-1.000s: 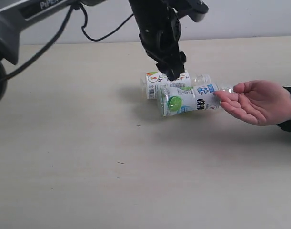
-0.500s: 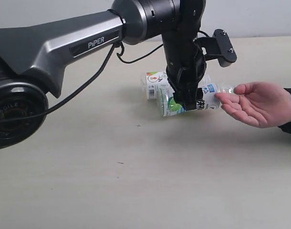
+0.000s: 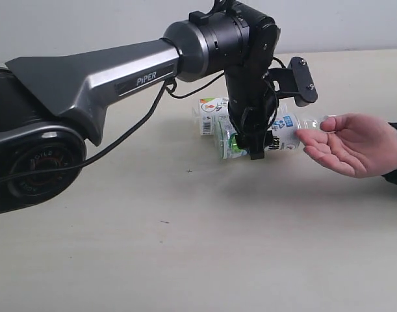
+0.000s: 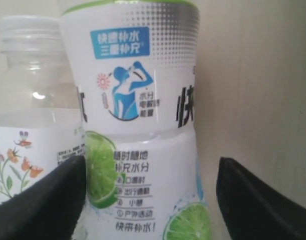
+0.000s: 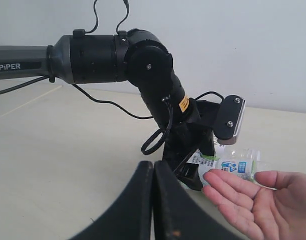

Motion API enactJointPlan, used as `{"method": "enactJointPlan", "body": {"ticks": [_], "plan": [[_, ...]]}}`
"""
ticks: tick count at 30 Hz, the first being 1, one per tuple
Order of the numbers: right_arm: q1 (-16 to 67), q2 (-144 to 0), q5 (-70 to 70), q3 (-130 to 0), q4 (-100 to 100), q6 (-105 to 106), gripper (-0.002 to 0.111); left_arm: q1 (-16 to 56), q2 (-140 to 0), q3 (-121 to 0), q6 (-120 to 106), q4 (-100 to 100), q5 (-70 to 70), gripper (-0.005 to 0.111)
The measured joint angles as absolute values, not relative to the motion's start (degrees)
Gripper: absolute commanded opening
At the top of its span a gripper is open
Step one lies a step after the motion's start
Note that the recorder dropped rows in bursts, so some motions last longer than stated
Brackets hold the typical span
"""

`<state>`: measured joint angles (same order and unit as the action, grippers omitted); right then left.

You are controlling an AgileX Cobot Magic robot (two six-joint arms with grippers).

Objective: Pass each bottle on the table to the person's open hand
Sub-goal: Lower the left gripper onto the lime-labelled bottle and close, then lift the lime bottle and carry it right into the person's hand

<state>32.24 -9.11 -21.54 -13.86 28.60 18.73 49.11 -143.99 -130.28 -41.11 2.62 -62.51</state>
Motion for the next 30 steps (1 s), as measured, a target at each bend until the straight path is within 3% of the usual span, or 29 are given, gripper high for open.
{"method": "enactJointPlan", "body": {"ticks": [19, 30], "plan": [[32.2, -9.1, -21.5, -13.9, 28.6, 18.7, 0.0, 49.1, -146.3, -130.3, -37.9, 2.6, -65.0, 0.067], [32.2, -9.1, -21.5, -13.9, 28.6, 18.7, 0.0, 49.1, -146.5, -130.4, -36.7, 2.6, -68.6, 0.001]]}}
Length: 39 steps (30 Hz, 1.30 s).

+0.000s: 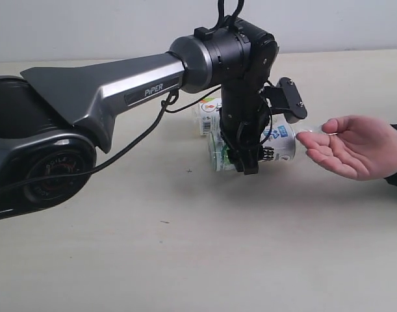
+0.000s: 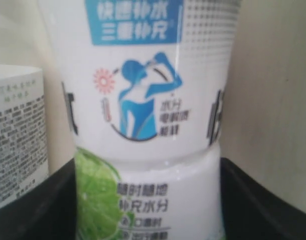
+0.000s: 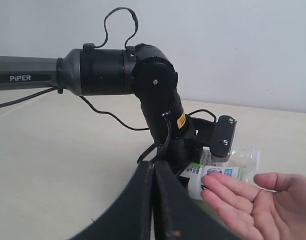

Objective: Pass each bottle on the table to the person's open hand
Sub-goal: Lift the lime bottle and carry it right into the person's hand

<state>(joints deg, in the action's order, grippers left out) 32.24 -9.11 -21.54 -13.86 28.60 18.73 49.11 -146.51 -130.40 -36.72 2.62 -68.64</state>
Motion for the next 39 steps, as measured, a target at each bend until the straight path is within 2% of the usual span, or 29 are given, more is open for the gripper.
{"method": "enactJointPlan", "body": {"ticks": [10, 30, 39], "plan": [[32.2, -9.1, -21.5, -13.9, 28.6, 18.6, 0.0, 49.1, -146.0, -130.4, -30.5, 3.5, -69.8, 0.0], [32.2, -9.1, -21.5, -13.9, 28.6, 18.6, 0.0, 49.1, -136.7, -130.4, -19.4, 4.0, -70.0, 0.0], [32.2, -9.1, -21.5, -13.9, 28.6, 18.6, 0.0, 49.1, -131.1, -130.4, 2.0, 1.6, -70.2, 0.0]]}}
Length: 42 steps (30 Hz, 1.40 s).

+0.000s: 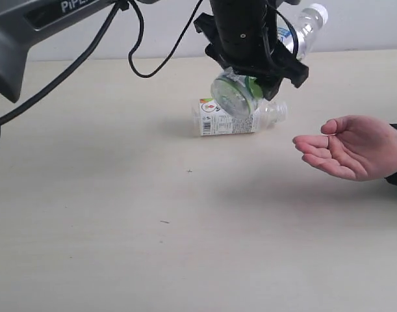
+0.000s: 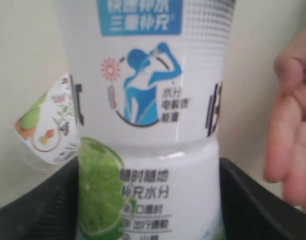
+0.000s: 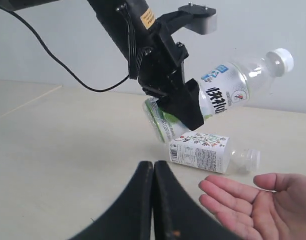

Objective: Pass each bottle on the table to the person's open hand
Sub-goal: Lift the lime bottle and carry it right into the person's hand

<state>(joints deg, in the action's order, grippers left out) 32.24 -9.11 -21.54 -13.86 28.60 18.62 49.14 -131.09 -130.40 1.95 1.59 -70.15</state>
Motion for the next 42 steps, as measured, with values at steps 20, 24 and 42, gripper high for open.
{"method": "enactJointPlan", "body": {"ticks": [20, 24, 42], "plan": [[32.2, -9.1, -21.5, -13.9, 28.6, 18.6, 0.0, 55.7, -125.2, -117.7, 18.4, -17.3, -60.8, 0.0], [32.2, -9.1, -21.5, -13.9, 28.6, 18.6, 0.0, 57.1, -124.4, -111.3, 22.0, -17.7, -52.3, 0.0], [32.2, -9.1, -21.5, -13.9, 28.6, 18.4, 0.0, 62.3, -124.4, -93.7, 31.9, -33.1, -18.4, 0.026]]}}
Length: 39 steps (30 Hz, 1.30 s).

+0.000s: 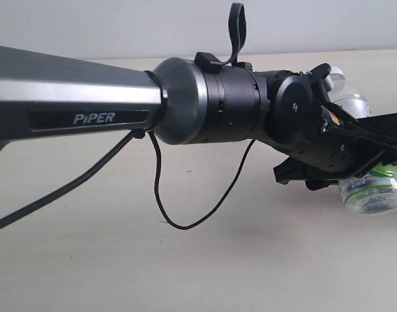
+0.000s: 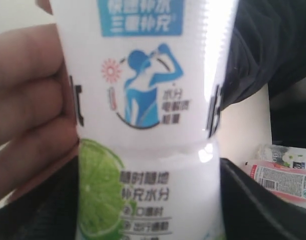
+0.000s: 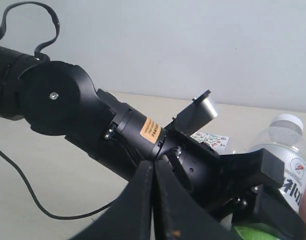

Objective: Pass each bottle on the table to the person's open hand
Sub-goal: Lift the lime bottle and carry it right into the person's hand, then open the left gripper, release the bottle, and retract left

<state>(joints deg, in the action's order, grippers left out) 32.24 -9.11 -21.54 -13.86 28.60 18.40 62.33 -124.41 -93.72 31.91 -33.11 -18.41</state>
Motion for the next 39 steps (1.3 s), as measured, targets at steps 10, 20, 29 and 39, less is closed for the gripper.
{"method": "enactJointPlan", "body": {"ticks": [10, 20, 29, 39], "plan": [[32.2, -9.1, -21.5, -13.9, 28.6, 18.4, 0.0, 62.3, -125.9, -93.7, 31.9, -34.8, -16.6, 0.072], [32.2, -9.1, -21.5, -13.9, 28.6, 18.4, 0.0, 62.3, -125.9, -93.7, 31.9, -35.0, -16.4, 0.082], [32.2, -9.1, -21.5, -13.9, 28.6, 18.4, 0.0, 62.3, -125.9, -93.7, 28.0, -35.0, -18.7, 0.082], [32.2, -9.1, -21.5, -13.9, 28.6, 18.4, 0.0, 61.6, -122.4, -93.7, 21.0, -34.8, -24.9, 0.082]]}}
